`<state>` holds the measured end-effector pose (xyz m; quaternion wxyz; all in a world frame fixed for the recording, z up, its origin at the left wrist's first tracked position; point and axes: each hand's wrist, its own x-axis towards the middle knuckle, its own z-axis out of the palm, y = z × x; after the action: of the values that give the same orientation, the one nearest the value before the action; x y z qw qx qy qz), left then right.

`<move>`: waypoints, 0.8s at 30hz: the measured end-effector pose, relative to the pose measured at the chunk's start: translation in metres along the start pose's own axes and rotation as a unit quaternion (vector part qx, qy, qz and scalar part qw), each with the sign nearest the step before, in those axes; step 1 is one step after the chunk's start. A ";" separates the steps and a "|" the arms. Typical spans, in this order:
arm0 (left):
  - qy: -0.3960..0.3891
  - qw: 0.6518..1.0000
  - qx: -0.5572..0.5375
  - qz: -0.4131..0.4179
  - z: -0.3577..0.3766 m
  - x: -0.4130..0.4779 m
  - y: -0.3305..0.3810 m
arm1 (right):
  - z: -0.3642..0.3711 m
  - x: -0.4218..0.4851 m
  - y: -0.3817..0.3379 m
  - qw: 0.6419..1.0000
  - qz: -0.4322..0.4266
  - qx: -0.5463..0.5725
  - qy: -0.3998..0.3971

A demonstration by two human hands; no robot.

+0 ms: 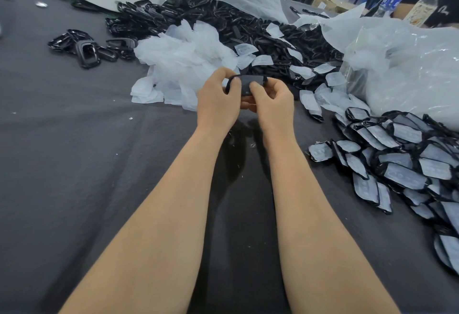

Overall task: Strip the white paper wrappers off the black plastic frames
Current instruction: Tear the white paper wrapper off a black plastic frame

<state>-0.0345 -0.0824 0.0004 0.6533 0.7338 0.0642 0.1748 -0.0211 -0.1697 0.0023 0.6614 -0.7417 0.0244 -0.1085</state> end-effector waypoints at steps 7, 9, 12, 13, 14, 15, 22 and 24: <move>-0.034 0.999 -0.020 0.012 0.002 -0.002 -0.001 | -0.002 -0.002 -0.003 0.999 -0.010 0.035 0.014; -0.032 0.999 -0.031 0.008 0.001 -0.002 -0.001 | -0.004 -0.001 -0.003 0.999 -0.001 0.048 0.006; -0.030 0.999 -0.031 0.010 0.001 -0.002 0.000 | -0.006 0.000 -0.004 0.998 0.000 0.056 -0.003; -0.029 0.999 -0.032 0.010 0.001 -0.002 0.000 | -0.007 0.001 -0.004 0.999 0.000 0.053 -0.004; -0.029 0.999 -0.033 0.009 0.001 -0.002 0.000 | -0.008 0.001 -0.004 0.999 0.000 0.051 -0.005; -0.030 0.999 -0.032 0.009 0.001 -0.002 0.000 | -0.008 0.001 -0.004 0.999 0.000 0.049 -0.006; -0.022 0.999 -0.031 0.003 0.001 -0.001 -0.001 | -0.006 0.002 -0.004 1.000 0.002 0.029 0.001; -0.021 0.999 -0.032 0.002 0.000 -0.001 -0.001 | -0.006 0.003 -0.002 1.000 0.002 0.014 0.008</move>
<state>-0.0351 -0.0827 -0.0005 0.6770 0.7165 0.0435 0.1623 -0.0197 -0.1759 0.0054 0.6714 -0.7317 0.0298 -0.1136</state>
